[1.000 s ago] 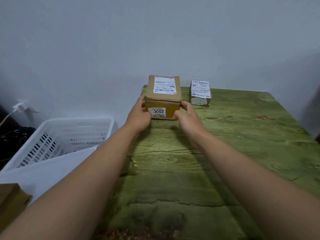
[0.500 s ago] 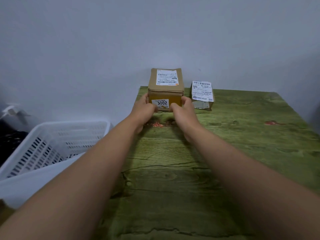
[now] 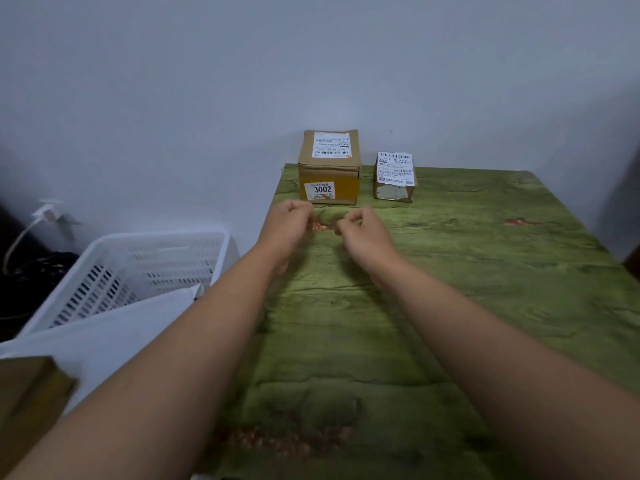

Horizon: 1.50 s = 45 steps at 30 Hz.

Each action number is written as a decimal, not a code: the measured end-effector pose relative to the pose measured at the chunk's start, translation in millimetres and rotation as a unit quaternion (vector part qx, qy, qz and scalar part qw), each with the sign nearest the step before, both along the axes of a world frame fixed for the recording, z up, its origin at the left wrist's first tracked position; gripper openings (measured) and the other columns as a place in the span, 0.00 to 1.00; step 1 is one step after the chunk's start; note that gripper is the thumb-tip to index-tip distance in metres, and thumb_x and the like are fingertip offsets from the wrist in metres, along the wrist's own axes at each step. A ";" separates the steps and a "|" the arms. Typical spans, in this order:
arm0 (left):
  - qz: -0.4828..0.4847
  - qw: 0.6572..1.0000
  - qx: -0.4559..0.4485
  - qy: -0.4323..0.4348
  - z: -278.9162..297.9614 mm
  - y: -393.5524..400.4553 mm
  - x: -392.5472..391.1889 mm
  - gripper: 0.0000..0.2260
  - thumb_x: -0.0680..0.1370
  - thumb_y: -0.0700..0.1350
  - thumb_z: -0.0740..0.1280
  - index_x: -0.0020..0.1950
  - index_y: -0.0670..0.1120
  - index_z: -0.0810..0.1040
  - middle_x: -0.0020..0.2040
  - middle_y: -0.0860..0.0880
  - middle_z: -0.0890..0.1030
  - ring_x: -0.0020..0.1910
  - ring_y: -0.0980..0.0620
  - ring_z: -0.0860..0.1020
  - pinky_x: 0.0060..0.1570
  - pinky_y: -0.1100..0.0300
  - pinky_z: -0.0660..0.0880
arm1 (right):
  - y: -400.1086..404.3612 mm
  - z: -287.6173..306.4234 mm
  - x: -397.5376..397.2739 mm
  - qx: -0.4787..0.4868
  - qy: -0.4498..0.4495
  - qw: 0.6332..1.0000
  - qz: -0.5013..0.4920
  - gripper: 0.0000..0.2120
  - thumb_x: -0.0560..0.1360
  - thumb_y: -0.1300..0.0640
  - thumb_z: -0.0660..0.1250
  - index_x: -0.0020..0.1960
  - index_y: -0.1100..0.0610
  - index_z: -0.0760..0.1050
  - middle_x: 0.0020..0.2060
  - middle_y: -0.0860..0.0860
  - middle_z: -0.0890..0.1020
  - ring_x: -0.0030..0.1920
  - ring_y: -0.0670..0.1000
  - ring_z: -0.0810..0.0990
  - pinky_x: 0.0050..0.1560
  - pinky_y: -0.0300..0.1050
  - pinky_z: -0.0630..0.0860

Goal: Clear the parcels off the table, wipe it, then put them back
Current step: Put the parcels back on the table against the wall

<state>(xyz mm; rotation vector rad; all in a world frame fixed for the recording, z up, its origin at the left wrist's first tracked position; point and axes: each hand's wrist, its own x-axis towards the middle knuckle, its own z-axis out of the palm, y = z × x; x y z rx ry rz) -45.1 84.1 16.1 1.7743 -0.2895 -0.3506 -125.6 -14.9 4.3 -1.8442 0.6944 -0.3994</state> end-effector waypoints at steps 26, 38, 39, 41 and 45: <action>-0.085 0.992 0.075 -0.061 -119.3 170.6 -309.4 0.24 0.73 0.36 0.66 0.22 0.50 0.60 0.20 0.55 0.59 0.22 0.58 0.59 0.27 0.59 0.59 | 163.7 -111.6 -303.0 0.010 -0.023 1.000 0.011 0.24 0.72 0.65 0.66 0.22 0.52 0.61 0.20 0.46 0.61 0.23 0.43 0.60 0.27 0.43 0.58; -0.005 0.960 0.189 0.205 -289.5 193.2 -286.7 0.12 0.77 0.42 0.62 0.34 0.47 0.72 0.36 0.45 0.75 0.40 0.47 0.74 0.47 0.49 0.74 | 122.5 -283.3 -326.4 0.073 0.286 0.955 -0.009 0.21 0.81 0.58 0.59 0.30 0.59 0.72 0.30 0.52 0.74 0.36 0.51 0.72 0.36 0.45 0.60; -0.019 0.952 0.198 0.232 -296.1 190.0 -285.7 0.08 0.77 0.45 0.61 0.37 0.50 0.72 0.42 0.46 0.77 0.44 0.47 0.75 0.52 0.48 0.75 | 120.5 -295.2 -329.2 0.081 0.302 0.950 -0.006 0.20 0.82 0.57 0.58 0.33 0.60 0.74 0.34 0.54 0.76 0.40 0.52 0.74 0.38 0.44 0.61; -0.043 0.939 0.212 0.267 -313.7 184.9 -284.8 0.05 0.76 0.48 0.60 0.41 0.52 0.72 0.47 0.46 0.76 0.48 0.48 0.74 0.54 0.50 0.74 | 119.0 -312.3 -333.0 0.098 0.323 0.941 0.017 0.20 0.82 0.56 0.57 0.32 0.58 0.72 0.40 0.58 0.77 0.44 0.53 0.74 0.40 0.43 0.61; -0.009 0.922 0.214 0.321 -351.1 178.1 -287.3 0.04 0.80 0.45 0.60 0.48 0.47 0.73 0.47 0.45 0.75 0.48 0.48 0.73 0.49 0.56 0.69 | 116.8 -344.3 -334.7 0.148 0.373 0.915 0.047 0.16 0.83 0.55 0.57 0.43 0.61 0.77 0.47 0.61 0.80 0.51 0.56 0.78 0.43 0.42 0.63</action>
